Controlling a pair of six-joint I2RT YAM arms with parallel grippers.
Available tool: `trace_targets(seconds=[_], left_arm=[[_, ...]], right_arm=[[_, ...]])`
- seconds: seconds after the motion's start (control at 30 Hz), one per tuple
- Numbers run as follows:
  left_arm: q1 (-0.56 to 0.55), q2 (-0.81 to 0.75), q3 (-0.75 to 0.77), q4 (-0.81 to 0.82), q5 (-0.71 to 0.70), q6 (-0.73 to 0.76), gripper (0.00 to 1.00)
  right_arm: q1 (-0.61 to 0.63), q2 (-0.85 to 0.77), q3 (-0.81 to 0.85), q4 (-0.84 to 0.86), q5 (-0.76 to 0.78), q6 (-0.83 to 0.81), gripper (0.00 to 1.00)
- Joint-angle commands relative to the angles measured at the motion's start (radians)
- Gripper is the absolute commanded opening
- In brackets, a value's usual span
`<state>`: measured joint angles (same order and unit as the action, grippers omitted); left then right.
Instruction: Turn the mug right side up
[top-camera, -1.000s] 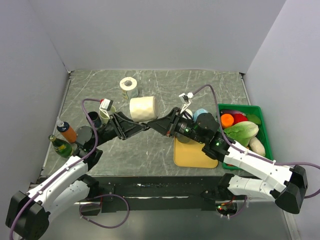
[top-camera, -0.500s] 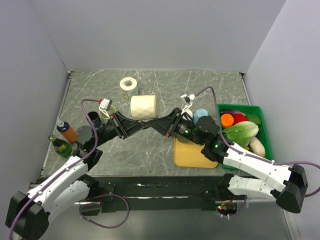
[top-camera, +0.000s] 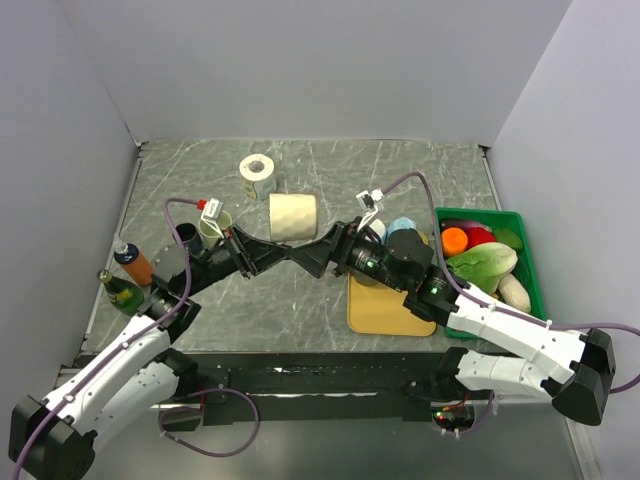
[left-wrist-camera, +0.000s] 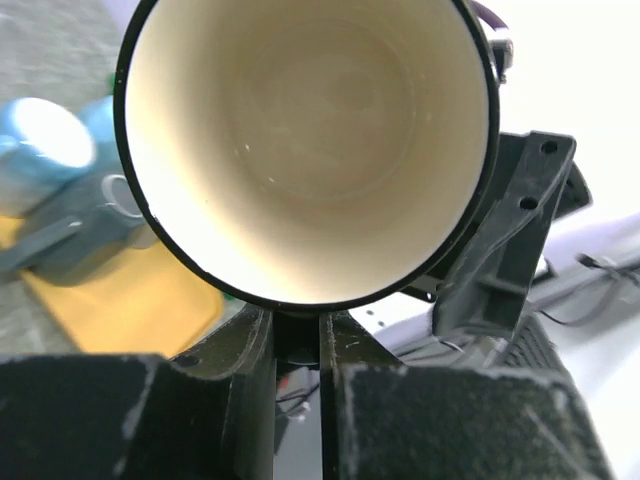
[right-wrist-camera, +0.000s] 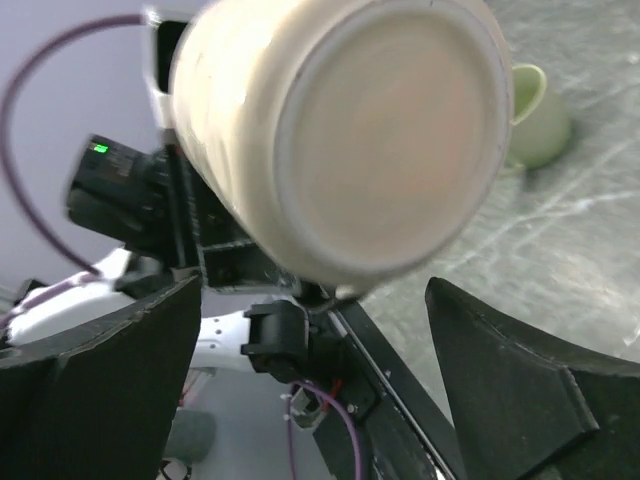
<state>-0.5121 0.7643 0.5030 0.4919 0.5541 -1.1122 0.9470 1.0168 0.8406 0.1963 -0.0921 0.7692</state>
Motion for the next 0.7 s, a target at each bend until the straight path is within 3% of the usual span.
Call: trace_targets(seconds=[0.0, 0.23, 0.47, 0.67], left_arm=[[-0.002, -0.059, 0.13, -0.148, -0.108, 0.161, 0.01], [-0.002, -0.027, 0.278, -0.53, -0.334, 0.388, 0.01], [-0.002, 0.105, 0.397, -0.745, -0.48, 0.534, 0.01], [-0.002, 0.263, 0.494, -0.858, -0.651, 0.549, 0.01]], right_arm=[[0.009, -0.01, 0.043, -0.098, 0.074, -0.01, 1.0], [0.009, -0.067, 0.044, -0.332, 0.251, 0.019, 1.0], [0.007, -0.099, 0.052, -0.546, 0.409, 0.058, 1.0], [0.006, -0.142, 0.012, -0.572, 0.451, 0.07, 1.0]])
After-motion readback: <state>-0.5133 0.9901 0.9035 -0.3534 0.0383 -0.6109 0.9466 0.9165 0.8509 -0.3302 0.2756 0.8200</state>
